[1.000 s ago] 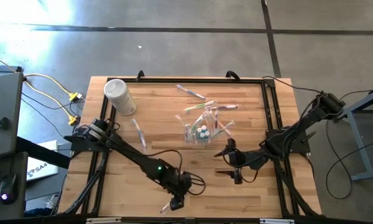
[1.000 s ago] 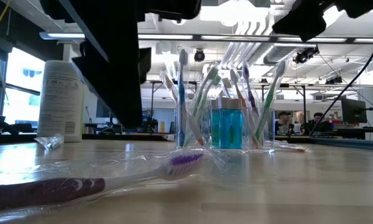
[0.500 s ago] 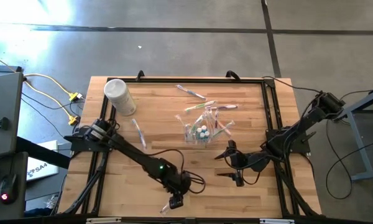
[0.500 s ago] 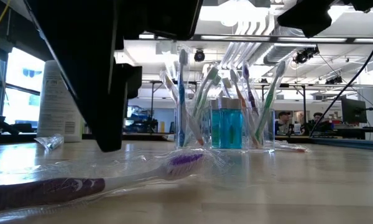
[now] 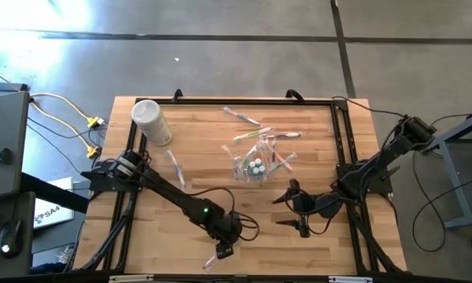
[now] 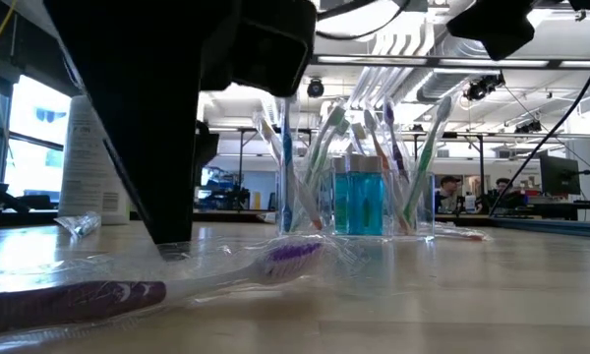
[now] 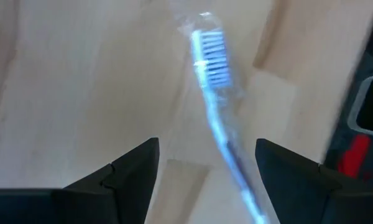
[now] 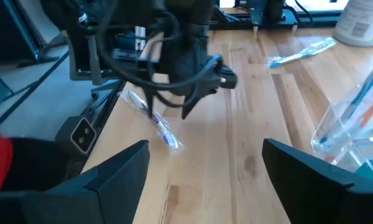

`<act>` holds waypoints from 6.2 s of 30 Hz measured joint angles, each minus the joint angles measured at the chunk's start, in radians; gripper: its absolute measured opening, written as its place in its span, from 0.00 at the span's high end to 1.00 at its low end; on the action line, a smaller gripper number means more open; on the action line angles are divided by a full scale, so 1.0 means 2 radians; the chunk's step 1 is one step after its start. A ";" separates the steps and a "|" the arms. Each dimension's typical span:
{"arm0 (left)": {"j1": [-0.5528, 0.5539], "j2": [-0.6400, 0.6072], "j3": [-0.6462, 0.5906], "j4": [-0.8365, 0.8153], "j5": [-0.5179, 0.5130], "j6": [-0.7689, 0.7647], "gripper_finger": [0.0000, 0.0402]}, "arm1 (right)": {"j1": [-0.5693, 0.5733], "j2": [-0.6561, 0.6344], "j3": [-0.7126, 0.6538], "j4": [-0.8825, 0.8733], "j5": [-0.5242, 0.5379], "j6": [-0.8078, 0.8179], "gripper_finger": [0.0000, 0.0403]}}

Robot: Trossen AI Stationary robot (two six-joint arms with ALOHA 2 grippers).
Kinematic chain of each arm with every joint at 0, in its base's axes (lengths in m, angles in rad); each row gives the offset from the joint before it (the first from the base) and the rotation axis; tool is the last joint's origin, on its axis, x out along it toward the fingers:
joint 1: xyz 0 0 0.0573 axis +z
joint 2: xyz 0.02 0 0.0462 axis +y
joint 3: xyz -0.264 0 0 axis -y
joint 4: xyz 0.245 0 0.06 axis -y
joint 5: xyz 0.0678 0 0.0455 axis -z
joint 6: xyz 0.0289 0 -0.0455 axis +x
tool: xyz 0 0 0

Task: Pick & Place toothbrushing station
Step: Put the violet toothbrush into the transparent organizer

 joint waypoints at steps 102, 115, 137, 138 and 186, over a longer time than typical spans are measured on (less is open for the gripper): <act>-0.014 -0.090 0.000 0.449 -0.323 0.403 1.00 | -0.029 0.084 0.000 0.310 -0.054 -0.145 0.61; -0.007 -0.090 0.000 0.446 -0.283 0.450 1.00 | -0.023 0.084 0.000 0.305 -0.088 -0.140 0.97; -0.013 -0.096 0.001 0.448 -0.256 0.385 0.43 | -0.009 0.044 0.000 0.197 0.009 -0.115 0.97; -0.014 -0.097 0.001 0.443 -0.261 0.385 0.43 | -0.004 0.037 0.000 0.180 0.023 -0.112 0.97; -0.120 -0.123 0.001 0.213 -0.569 0.266 0.43 | -0.208 0.020 -0.112 0.124 0.089 0.007 0.97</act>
